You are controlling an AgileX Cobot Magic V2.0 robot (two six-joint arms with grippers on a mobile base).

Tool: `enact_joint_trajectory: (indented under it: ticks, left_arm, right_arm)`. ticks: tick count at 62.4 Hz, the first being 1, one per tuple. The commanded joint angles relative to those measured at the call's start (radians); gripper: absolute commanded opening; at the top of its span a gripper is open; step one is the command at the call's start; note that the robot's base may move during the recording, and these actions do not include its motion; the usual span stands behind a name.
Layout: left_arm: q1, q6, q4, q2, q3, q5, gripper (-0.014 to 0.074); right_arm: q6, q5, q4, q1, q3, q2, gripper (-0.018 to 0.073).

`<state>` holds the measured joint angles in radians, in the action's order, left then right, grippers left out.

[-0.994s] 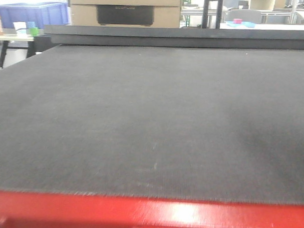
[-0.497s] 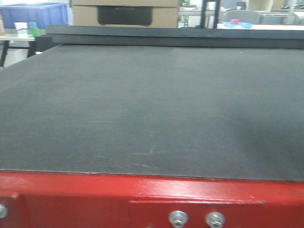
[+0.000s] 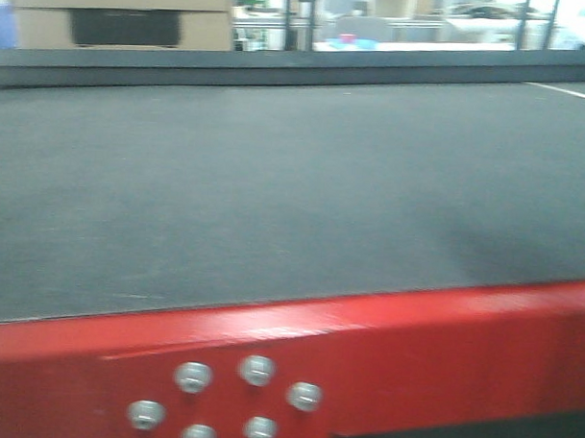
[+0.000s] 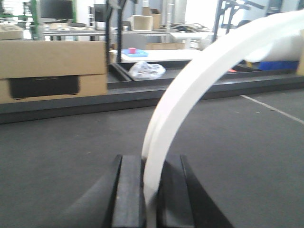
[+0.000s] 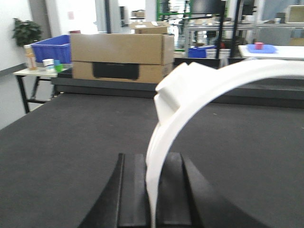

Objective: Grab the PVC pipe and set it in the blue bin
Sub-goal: 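Hold both clamps and drive back away from the table, then hold both clamps and drive toward the shelf of blue bins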

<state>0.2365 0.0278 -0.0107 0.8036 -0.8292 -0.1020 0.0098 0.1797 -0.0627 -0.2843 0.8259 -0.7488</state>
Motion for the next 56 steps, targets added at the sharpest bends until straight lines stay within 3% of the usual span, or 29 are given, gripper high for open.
enact_joint_trajectory:
  ticks: [1, 56]
  left_arm:
    - [-0.005, 0.002, -0.001, -0.004, 0.001, 0.029, -0.0111]
    - [-0.005, 0.002, -0.001, -0.004, 0.001, 0.029, -0.0111]
  right_arm:
    - [-0.003, -0.017, 0.0, -0.002, 0.0, 0.004, -0.0168]
    - [-0.003, -0.017, 0.0, -0.002, 0.0, 0.004, -0.0168]
